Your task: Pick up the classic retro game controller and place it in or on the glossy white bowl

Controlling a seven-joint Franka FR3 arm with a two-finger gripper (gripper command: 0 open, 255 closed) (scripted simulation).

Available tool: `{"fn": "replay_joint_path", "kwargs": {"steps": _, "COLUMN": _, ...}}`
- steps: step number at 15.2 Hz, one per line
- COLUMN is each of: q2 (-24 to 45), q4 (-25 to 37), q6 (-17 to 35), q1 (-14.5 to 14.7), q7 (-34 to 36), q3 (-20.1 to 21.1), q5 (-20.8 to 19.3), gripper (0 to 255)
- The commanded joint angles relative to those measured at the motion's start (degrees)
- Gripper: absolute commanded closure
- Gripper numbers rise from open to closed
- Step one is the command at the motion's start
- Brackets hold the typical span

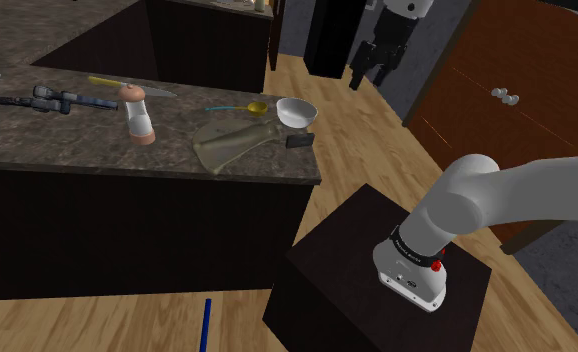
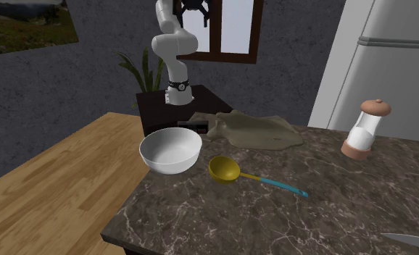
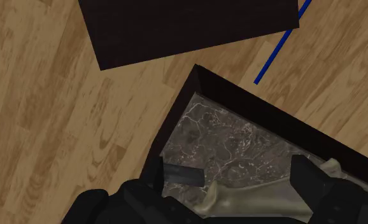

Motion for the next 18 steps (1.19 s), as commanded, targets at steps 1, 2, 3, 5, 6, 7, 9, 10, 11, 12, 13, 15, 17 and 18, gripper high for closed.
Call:
{"fn": "replay_joint_path", "kwargs": {"steps": 1, "q2": 0.00, "q4": 0.00, "q6": 0.00, "q1": 0.00, "q7": 0.00, "q3": 0.00, "q5": 0.00, "gripper": 0}}
{"fn": "replay_joint_path", "kwargs": {"steps": 2, "q2": 0.94, "q4": -0.90, "q6": 1.76, "q1": 0.52, "q7": -2.78, "q3": -1.13, "q5": -0.71, "gripper": 0}}
{"fn": "replay_joint_path", "kwargs": {"steps": 3, "q2": 2.00, "q4": -1.70, "q6": 3.54, "q1": 1.07, "q7": -5.52, "q3": -2.29, "q5": -1.41, "gripper": 0}}
{"fn": "replay_joint_path", "kwargs": {"steps": 5, "q2": 4.48, "q4": -2.96, "q6": 7.14, "q1": 2.15, "q7": -10.98, "q3": -4.55, "q5": -2.70, "gripper": 0}}
{"fn": "replay_joint_path", "kwargs": {"steps": 6, "q2": 5.88, "q4": -3.44, "q6": 8.95, "q1": 2.74, "q7": -13.68, "q3": -5.70, "q5": -3.31, "gripper": 0}}
{"fn": "replay_joint_path", "kwargs": {"steps": 7, "q2": 7.39, "q4": -3.81, "q6": 10.77, "q1": 3.28, "q7": -16.40, "q3": -6.79, "q5": -3.85, "gripper": 0}}
{"fn": "replay_joint_path", "kwargs": {"steps": 9, "q2": 10.72, "q4": -4.23, "q6": 14.39, "q1": 4.43, "q7": -21.81, "q3": -8.96, "q5": -4.76, "gripper": 0}}
{"fn": "replay_joint_path", "kwargs": {"steps": 10, "q2": 12.51, "q4": -4.30, "q6": 16.18, "q1": 5.03, "q7": -24.51, "q3": -10.01, "q5": -5.13, "gripper": 0}}
{"fn": "replay_joint_path", "kwargs": {"steps": 11, "q2": 14.40, "q4": -4.26, "q6": 17.96, "q1": 5.66, "q7": -27.22, "q3": -11.04, "q5": -5.42, "gripper": 0}}
{"fn": "replay_joint_path", "kwargs": {"steps": 12, "q2": 16.36, "q4": -4.13, "q6": 19.71, "q1": 6.30, "q7": -29.93, "q3": -12.05, "q5": -5.64, "gripper": 0}}
{"fn": "replay_joint_path", "kwargs": {"steps": 13, "q2": 18.39, "q4": -3.90, "q6": 21.44, "q1": 6.97, "q7": -32.65, "q3": -13.03, "q5": -5.77, "gripper": 0}}
{"fn": "replay_joint_path", "kwargs": {"steps": 15, "q2": 22.63, "q4": -3.19, "q6": 24.80, "q1": 8.36, "q7": -38.14, "q3": -14.90, "q5": -5.75, "gripper": 0}}
{"fn": "replay_joint_path", "kwargs": {"steps": 17, "q2": 27.09, "q4": -2.14, "q6": 27.98, "q1": 9.79, "q7": -43.73, "q3": -16.60, "q5": -5.31, "gripper": 0}}
{"fn": "replay_joint_path", "kwargs": {"steps": 18, "q2": 29.38, "q4": -1.51, "q6": 29.50, "q1": 10.48, "q7": -46.58, "q3": -17.36, "q5": -4.92, "gripper": 0}}
